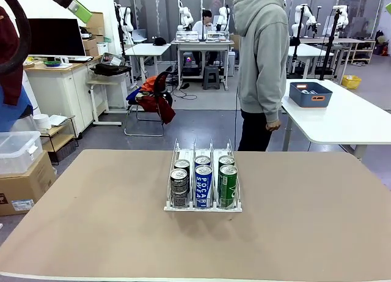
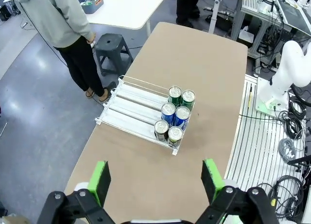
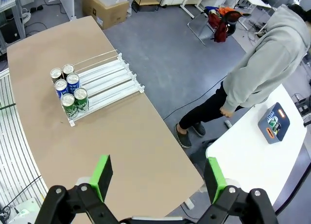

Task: Fill the beverage cans into the dispenser.
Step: Pick up the Ionic drink handed by the human.

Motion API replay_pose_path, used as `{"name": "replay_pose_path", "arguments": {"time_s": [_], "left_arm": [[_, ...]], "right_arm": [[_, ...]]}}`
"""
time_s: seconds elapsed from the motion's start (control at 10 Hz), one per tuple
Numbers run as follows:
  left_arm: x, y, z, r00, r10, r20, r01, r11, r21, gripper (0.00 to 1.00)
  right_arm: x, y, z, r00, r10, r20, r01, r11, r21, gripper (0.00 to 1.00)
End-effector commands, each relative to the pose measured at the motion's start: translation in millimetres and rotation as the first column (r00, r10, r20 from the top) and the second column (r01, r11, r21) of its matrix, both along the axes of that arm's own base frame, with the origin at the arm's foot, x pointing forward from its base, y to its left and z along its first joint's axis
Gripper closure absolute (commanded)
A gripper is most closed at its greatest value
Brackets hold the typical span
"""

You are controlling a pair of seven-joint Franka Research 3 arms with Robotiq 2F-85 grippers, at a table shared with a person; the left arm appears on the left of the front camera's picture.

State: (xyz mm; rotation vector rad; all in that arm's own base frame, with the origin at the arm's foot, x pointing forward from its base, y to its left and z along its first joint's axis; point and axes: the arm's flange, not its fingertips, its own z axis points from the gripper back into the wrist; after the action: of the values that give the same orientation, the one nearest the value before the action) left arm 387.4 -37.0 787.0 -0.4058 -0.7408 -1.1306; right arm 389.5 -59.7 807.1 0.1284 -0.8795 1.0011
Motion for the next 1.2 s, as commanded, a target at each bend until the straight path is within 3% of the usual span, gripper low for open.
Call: {"name": "replay_pose_path", "arguments": {"time_s": [0.0, 1.1], "left_arm": [[-1.1, 0.5, -1.4, 1.000, -0.001, 0.007, 0.001, 1.000, -0.015, 0.00], [-1.1, 0.5, -1.4, 1.000, -0.001, 0.007, 0.001, 1.000, -0.015, 0.00]], "right_arm": [[-0.3, 3.3, -0.1, 1.000, 0.012, 0.001, -0.012, 1.000, -0.002, 0.00], [-0.3, 3.3, -0.1, 1.000, 0.012, 0.001, -0.012, 1.000, -0.002, 0.00]]}}
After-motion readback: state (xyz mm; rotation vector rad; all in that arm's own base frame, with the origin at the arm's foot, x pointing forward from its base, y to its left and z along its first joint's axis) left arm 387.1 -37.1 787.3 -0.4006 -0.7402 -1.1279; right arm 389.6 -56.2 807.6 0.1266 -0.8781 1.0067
